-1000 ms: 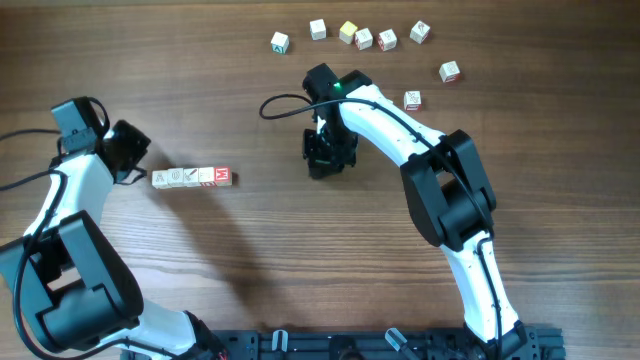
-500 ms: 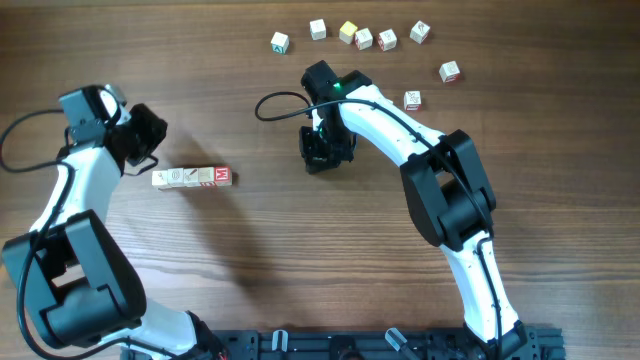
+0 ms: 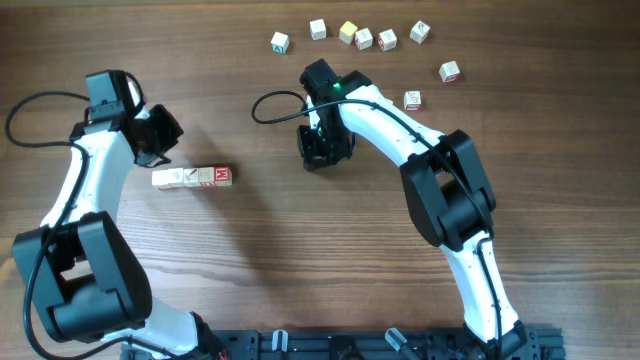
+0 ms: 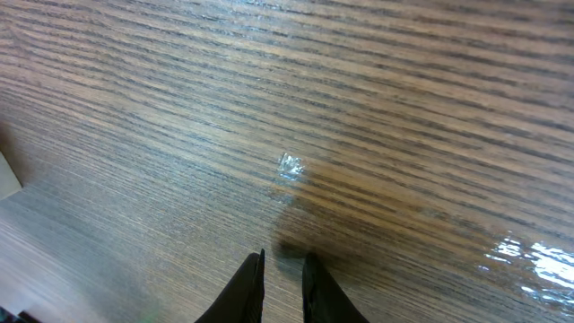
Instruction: Form a horizontal line
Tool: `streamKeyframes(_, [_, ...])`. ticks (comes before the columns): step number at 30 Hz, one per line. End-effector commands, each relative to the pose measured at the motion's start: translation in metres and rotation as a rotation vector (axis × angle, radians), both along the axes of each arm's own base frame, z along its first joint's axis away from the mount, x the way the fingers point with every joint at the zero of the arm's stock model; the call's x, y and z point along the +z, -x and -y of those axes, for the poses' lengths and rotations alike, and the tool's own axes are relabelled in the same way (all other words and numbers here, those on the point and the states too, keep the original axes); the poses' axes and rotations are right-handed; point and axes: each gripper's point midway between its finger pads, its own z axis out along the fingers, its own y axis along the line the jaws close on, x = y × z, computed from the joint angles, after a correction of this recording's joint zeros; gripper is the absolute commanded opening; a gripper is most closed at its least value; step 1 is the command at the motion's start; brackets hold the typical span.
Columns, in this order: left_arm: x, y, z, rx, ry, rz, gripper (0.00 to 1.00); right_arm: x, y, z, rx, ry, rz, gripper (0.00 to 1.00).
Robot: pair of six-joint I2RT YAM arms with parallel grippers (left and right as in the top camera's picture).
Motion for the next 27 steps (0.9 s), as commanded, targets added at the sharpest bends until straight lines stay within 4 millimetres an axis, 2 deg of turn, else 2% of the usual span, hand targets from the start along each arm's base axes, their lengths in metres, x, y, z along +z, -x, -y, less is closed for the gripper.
streamKeyframes(1, [0.0, 0.001, -0.013, -0.009, -0.09, -0.028, 0.04, -0.037, 0.005, 0.02, 0.014, 0.104, -0.018, 0.17])
streamKeyframes(6, [0.002, -0.003, -0.016, -0.057, -0.152, -0.013, 0.04, -0.037, 0.005, 0.02, 0.015, 0.107, -0.016, 0.17])
streamKeyframes(10, [0.003, -0.008, -0.012, -0.216, -0.271, -0.006, 0.04, -0.037, 0.005, 0.02, 0.018, 0.107, -0.014, 0.17])
streamKeyframes(14, [0.009, -0.021, -0.003, -0.351, -0.343, 0.044, 0.04, -0.037, 0.004, 0.021, 0.019, 0.108, -0.013, 0.17])
streamKeyframes(16, [0.008, -0.021, -0.002, -0.386, -0.359, 0.041, 0.04, -0.037, 0.004, 0.021, 0.016, 0.108, -0.012, 0.17])
streamKeyframes(21, [-0.001, -0.018, -0.003, -0.39, -0.352, 0.019, 0.04, -0.038, 0.004, 0.021, 0.018, 0.108, -0.011, 0.17])
streamKeyframes(27, [-0.031, -0.008, -0.001, -0.405, -0.316, -0.07, 0.04, -0.038, 0.004, 0.021, 0.02, 0.108, -0.01, 0.17])
